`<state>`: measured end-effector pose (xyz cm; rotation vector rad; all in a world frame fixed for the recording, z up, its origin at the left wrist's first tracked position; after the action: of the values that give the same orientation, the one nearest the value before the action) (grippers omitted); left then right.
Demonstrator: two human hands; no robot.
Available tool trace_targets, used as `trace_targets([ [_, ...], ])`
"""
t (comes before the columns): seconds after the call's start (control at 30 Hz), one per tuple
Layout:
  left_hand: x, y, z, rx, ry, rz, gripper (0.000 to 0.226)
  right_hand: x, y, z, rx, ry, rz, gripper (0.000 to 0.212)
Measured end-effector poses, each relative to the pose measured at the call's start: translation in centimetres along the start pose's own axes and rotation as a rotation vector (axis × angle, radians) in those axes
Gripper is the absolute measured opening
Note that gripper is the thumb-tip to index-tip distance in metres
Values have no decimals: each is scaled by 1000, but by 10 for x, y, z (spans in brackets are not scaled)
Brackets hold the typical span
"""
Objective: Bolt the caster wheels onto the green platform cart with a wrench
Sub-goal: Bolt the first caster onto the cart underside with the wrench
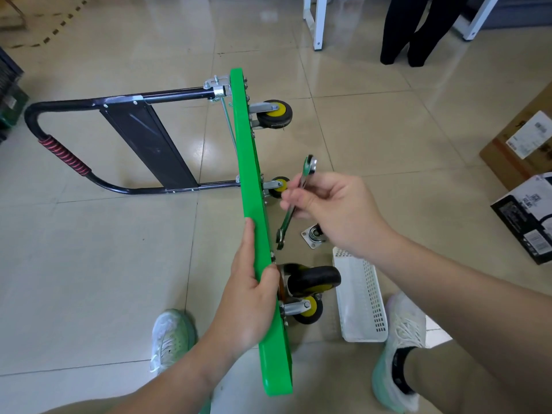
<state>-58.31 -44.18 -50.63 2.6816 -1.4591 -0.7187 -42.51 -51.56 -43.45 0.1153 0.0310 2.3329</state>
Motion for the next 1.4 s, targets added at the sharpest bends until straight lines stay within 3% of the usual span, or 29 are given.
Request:
trace_targets([
  [0.23,1,-2,1,-9,1,17,81,-2,-37,-33,222,27,1,9],
  [0.67,1,-3,1,11,1,39,80,25,-62,-59,357,124,98,9],
  [0.97,1,-4,2,14,15,48,80,31,-54,-53,318,157,109,9],
  [1.13,2,-4,-1,12,19,45,81,27,-35,-38,218,130,72,9],
  [1.4,0,-3,1,21,4,16,80,31,19,-19,-16,70,145,30],
])
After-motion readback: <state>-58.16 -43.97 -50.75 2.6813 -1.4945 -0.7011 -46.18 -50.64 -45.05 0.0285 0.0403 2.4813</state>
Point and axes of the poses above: each hand's wrist, its own y-axis away from the middle knuckle, its own x-axis out of the palm, z = x × y, the point moved 8 cm from there along -y, towards the middle knuckle, and after that the axes turned 2 degrees about x, right-handed, at the moved point
